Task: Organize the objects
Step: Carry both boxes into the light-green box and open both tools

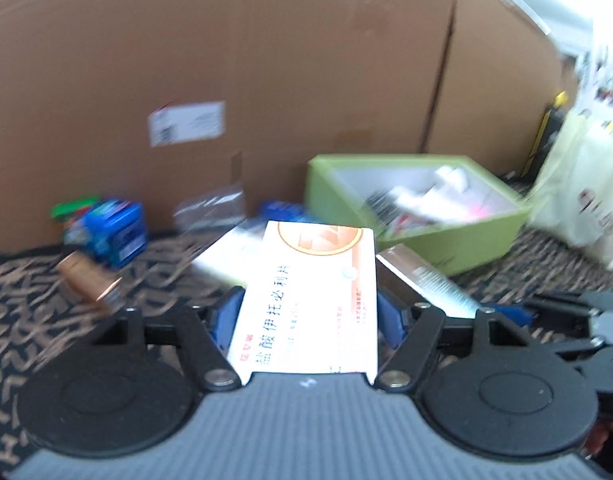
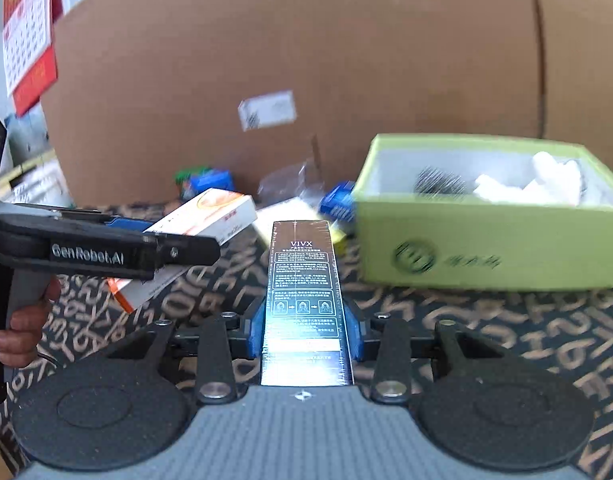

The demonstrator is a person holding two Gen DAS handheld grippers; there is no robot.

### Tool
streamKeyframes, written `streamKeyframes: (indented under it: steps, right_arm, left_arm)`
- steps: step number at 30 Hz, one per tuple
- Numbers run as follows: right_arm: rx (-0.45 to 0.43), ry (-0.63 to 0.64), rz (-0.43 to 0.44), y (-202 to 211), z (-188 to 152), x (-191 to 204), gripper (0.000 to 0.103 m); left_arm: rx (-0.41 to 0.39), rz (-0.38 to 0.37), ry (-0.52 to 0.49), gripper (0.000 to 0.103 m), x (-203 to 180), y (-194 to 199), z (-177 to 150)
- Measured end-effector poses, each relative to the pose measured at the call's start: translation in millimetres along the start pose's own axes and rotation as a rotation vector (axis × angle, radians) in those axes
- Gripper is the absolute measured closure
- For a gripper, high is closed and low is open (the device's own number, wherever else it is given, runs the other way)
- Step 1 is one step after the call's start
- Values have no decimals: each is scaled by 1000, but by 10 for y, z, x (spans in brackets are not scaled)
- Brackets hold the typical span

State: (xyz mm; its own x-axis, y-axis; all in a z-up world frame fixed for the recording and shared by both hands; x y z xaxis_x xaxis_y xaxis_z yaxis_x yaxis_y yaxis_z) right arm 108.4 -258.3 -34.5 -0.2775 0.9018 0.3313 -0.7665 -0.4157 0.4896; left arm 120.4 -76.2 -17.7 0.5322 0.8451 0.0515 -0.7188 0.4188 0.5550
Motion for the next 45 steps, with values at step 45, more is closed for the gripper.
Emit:
streamKeyframes:
  steps: [45]
  right_arm:
    - [-108, 178, -344, -407, 1117, -1501, 44]
  left_arm:
    - [41, -26, 1, 0, -742, -1907, 1047]
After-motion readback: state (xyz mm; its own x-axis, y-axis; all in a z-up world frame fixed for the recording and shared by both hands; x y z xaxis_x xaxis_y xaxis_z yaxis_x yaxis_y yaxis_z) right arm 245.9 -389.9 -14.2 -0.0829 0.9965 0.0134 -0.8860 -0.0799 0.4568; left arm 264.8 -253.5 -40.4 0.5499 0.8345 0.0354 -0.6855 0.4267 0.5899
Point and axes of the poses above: each gripper's, at about its wrist camera, not at the fingertips, and y roughly against the way its jaws point, x to its left, z to its top, the point moved 5 cm from there along -y, roughly the way its jaws point, and after that the axes turned 12 degrees about -y, right-handed, at the moved point
